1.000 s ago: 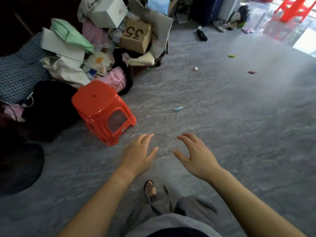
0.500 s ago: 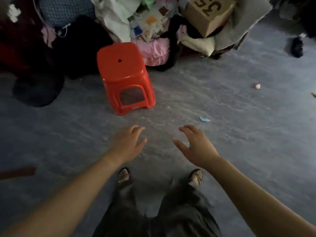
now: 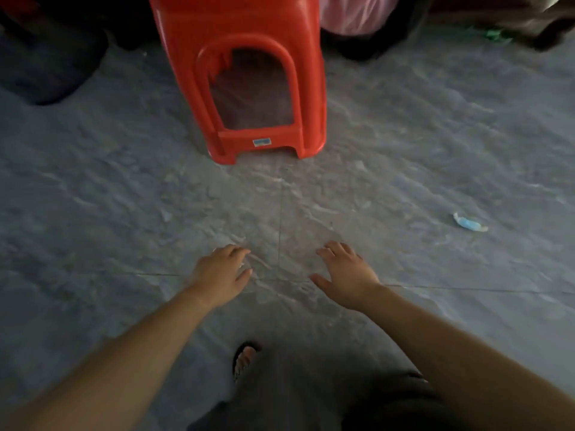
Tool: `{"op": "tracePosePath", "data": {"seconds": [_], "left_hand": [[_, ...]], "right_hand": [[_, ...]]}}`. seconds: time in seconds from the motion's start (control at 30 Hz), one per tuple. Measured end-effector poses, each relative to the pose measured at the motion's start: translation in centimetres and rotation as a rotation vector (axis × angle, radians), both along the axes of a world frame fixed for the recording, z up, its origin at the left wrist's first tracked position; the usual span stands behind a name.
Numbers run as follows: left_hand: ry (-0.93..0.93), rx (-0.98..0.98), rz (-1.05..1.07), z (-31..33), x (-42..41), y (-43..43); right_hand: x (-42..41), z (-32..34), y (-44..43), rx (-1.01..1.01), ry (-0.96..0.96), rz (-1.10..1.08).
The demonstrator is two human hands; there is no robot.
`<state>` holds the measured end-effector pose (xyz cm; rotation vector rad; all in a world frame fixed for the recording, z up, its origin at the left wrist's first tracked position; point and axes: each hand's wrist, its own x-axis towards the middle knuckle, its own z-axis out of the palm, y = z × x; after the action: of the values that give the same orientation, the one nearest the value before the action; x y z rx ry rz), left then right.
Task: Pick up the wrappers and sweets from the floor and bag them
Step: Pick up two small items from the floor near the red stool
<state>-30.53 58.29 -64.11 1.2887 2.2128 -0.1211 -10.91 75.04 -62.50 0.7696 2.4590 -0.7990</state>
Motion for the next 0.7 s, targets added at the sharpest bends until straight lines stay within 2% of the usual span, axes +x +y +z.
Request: {"op": "tracePosePath", "data": {"seconds": [0.17, 0.33, 0.53, 0.7], "left_hand": [[0.042, 0.040, 0.027, -14.5, -3.8, -1.6], [0.058, 0.051, -0.013, -22.4, -6.1, -3.4], [0.060, 0.054, 0.002, -24.3, -6.5, -5.2], [-0.073, 0.188, 0.031, -24.7, -5.8, -2.6]], "right_hand": [[-3.3, -15.9, 0.6, 0.000, 0.027, 0.013], [-3.6, -25.2, 0.4, 0.120, 0.111, 0.016], [0.7, -27.9, -0.7, 0.201, 0.083, 0.053], [1.7, -27.9, -0.1, 0.203, 0.102, 0.050]]}}
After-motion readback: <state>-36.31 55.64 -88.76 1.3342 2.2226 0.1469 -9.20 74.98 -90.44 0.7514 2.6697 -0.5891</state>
